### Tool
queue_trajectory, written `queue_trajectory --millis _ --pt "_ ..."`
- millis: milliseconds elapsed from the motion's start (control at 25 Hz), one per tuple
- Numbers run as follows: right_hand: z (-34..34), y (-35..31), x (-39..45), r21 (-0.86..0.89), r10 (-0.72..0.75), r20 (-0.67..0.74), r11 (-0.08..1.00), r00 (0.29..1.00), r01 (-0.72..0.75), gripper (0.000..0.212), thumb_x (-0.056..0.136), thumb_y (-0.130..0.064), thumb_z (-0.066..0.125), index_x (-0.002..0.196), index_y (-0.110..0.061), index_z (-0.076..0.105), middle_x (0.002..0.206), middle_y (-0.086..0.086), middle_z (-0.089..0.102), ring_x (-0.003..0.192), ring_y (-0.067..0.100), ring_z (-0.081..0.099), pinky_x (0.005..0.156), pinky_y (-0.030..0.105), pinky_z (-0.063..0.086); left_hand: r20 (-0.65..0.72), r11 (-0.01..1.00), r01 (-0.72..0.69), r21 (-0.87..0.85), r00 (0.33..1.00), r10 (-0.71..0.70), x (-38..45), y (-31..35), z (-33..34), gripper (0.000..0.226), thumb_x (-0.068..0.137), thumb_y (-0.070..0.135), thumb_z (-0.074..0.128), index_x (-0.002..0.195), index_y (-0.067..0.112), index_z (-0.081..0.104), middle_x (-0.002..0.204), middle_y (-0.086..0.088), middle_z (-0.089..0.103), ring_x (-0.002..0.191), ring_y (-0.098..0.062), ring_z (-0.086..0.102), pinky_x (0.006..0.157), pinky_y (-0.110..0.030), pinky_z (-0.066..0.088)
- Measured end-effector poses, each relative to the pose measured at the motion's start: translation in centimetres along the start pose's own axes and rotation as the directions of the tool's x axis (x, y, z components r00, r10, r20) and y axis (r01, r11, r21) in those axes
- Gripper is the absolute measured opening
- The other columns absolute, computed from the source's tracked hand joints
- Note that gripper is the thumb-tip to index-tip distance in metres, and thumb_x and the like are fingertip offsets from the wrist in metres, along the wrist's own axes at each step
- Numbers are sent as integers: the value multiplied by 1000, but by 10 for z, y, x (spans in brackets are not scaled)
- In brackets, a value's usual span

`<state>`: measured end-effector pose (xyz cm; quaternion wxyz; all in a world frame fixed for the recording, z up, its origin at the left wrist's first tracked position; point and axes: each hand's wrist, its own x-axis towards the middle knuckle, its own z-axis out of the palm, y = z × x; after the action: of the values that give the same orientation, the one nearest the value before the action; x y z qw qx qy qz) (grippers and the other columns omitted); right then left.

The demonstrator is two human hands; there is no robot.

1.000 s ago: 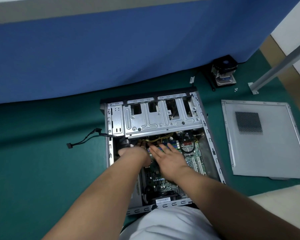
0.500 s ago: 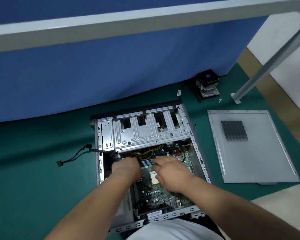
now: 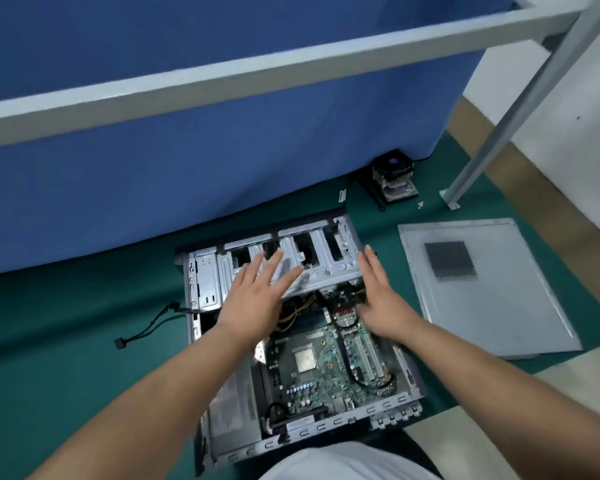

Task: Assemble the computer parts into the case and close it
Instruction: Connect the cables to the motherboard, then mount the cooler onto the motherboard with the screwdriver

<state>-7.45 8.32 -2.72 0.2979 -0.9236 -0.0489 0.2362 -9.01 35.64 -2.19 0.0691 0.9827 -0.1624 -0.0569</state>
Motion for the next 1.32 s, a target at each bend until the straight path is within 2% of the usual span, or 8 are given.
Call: queue_trajectory --millis 80,200,480,640,760,920,1080,1320 --pt "-6 -3 1 213 56 -35 976 998 -47 115 85 11 51 153 -63 -4 169 -17 -10 108 13 67 61 31 60 156 997 78 1 985 -77 12 -4 -1 106 93 -7 46 155 58 -9 170 5 -14 157 -34 -10 127 -55 2" --pt "-4 -3 -2 300 111 -70 950 991 -85 115 81 16 42 145 -75 7 161 12 36 45 2 56 43 23 44 206 997 53 51 977 -63 15 -11 4 117 87 -18 40 151 61 -19 169 7 -17 157 -34 -12 127 -57 4" --pt "-19 -6 28 323 141 -97 941 985 -103 114 83 16 37 142 -77 7 151 12 50 36 2 43 41 24 41 204 996 92 5 975 -91 49 -20 -4 120 83 -22 36 149 65 -14 166 12 -20 155 -29 -20 126 -52 -6" --pt "-20 -5 37 185 67 -72 981 995 -53 115 87 12 44 146 -71 -9 167 0 23 57 12 62 47 27 48 255 993 119 -3 960 -114 56 -22 -4 90 95 18 42 152 65 -9 166 13 -18 157 -29 -14 126 -54 -5" --pt "-26 4 41 98 8 96 995 995 -17 118 92 -6 59 139 -69 -29 170 -7 0 82 19 72 69 32 58 43 991 131 6 990 -131 68 -15 -7 61 89 47 30 149 48 45 159 5 45 142 -27 45 117 -53 30" --pt "-77 16 61 -4 -63 341 998 938 69 95 96 -49 61 151 -60 -16 170 -2 15 147 21 37 114 30 32 -144 953 281 -111 944 -296 132 -4 -10 54 95 42 37 141 27 60 147 1 57 135 -26 52 113 -48 37" --pt "-144 35 122 -39 -17 48 999 999 19 44 100 -42 60 142 -31 54 148 -2 53 130 14 53 104 20 38 -97 882 457 -118 878 -468 173 -4 11 52 104 53 29 152 39 43 164 10 35 154 -19 25 126 -43 9" --pt "-195 67 250 -140 194 -264 962 945 -236 44 96 -34 62 133 -12 53 156 13 33 137 33 41 111 39 38 -271 902 427 -57 863 -426 177 -8 36 51 99 56 36 137 32 60 145 4 58 141 -24 45 121 -49 21"
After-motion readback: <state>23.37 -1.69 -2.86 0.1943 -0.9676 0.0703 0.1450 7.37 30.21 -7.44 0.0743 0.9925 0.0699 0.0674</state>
